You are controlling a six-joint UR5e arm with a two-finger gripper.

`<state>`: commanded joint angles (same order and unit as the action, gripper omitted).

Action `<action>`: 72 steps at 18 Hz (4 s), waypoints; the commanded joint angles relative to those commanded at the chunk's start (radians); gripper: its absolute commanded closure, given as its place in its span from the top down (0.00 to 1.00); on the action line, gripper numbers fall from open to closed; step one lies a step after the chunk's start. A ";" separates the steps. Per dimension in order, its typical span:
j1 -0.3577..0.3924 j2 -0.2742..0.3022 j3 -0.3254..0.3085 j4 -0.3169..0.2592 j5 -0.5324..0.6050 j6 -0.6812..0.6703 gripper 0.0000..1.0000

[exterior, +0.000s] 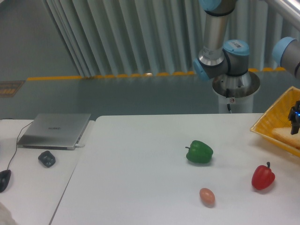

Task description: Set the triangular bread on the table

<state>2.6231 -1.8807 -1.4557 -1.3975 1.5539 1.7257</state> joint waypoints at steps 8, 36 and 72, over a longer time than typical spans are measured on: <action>-0.032 0.021 -0.072 0.041 0.000 -0.011 1.00; 0.052 0.089 -0.285 0.052 0.143 0.063 1.00; 0.126 0.080 -0.121 -0.070 0.131 0.152 0.00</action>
<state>2.7489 -1.8009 -1.5771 -1.4679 1.6844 1.8776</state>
